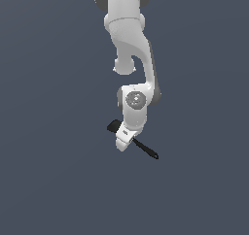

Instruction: Pick up the object and move it to a goal position.

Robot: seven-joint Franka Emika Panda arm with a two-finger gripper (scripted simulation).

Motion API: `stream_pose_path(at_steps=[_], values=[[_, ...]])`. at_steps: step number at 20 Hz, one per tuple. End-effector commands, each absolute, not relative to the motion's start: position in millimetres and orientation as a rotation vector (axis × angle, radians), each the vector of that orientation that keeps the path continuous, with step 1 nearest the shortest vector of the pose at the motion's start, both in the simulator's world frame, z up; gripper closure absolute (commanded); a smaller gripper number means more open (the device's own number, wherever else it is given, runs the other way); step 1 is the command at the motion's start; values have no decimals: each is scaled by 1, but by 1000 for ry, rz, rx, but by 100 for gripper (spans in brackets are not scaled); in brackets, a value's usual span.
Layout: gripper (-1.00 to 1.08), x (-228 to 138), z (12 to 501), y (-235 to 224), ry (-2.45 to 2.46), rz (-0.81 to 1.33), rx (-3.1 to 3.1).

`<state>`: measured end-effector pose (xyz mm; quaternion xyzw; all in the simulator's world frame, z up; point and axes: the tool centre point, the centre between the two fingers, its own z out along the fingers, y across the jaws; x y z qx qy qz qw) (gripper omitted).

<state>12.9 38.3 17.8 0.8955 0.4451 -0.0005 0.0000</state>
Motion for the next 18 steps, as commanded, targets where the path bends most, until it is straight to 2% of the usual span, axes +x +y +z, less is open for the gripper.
stream_pose_path(at_steps=[1,9,18], values=[[108,13,22,40,1398,1,2812],[108,7,56,59,1399,0,2811],[108,-6,138,104,1400,-1,2810]])
